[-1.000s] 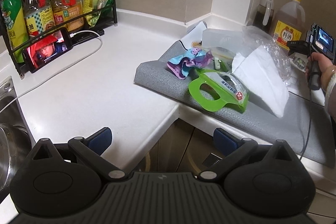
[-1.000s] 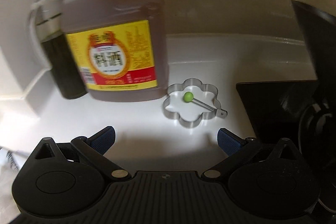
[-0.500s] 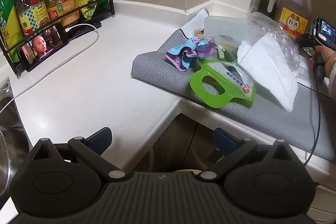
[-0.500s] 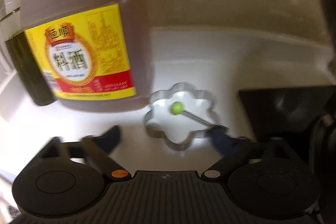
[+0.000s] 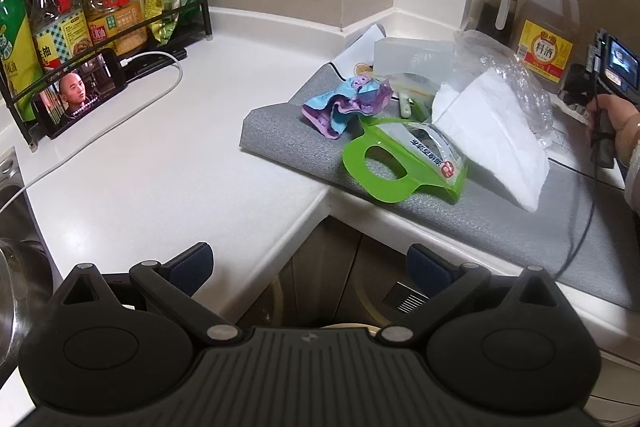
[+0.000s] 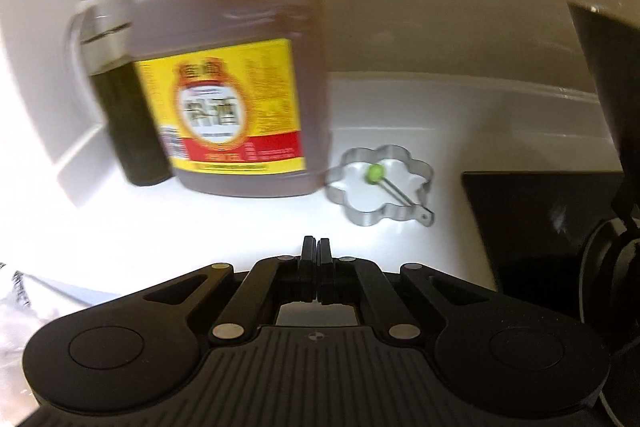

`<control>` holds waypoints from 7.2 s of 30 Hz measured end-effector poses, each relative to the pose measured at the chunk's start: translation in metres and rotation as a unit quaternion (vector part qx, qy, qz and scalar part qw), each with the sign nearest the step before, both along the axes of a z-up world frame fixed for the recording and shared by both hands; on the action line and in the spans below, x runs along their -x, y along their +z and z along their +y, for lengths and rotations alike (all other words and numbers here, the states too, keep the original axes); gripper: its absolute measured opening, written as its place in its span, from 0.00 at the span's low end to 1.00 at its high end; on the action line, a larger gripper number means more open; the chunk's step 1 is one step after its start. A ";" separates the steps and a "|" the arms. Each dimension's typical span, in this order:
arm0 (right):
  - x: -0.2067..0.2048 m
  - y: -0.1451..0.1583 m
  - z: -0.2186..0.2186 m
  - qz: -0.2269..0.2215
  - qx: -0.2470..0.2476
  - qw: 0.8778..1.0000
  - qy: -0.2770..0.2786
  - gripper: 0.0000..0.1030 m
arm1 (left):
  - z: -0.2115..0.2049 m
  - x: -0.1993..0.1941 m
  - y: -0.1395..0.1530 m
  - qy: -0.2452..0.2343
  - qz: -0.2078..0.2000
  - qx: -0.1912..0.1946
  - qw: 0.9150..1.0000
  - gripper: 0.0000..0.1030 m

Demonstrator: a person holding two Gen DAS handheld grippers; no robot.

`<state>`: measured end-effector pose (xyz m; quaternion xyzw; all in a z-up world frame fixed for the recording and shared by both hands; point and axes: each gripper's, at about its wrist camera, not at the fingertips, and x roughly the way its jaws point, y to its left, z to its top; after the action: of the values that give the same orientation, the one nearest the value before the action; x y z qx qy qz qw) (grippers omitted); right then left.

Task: Collect trash
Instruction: 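Lower the right gripper onto the flower egg ring and close on its rim, then lift the egg ring with the right gripper while the left gripper grasps the blue-pink glove, then carry the glove with the left gripper and the egg ring with the right gripper toward the bin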

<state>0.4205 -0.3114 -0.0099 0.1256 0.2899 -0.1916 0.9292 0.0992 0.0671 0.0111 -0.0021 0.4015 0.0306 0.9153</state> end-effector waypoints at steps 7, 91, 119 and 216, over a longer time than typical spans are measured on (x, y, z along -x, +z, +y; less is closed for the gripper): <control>-0.022 0.012 0.005 0.012 0.038 0.998 -0.055 0.90 | -0.004 -0.001 0.007 0.002 -0.003 -0.017 1.000 1.00; 0.281 -0.048 0.025 -0.057 0.016 0.986 0.155 0.98 | -0.198 -0.115 -0.029 -0.219 -0.023 -0.142 0.965 1.00; 0.280 -0.047 0.025 -0.053 0.016 0.986 0.158 0.99 | -0.149 -0.126 0.002 -0.164 -0.056 -0.109 0.979 1.00; 0.459 0.042 0.107 -0.145 0.021 0.915 0.377 0.30 | 0.025 0.141 -0.020 -0.021 -0.019 0.009 1.000 0.46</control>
<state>-0.0380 -0.2047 0.0317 0.0139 0.1741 0.1870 0.9667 -0.0423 0.0925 -0.0085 -0.0026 0.3845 0.0076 0.9231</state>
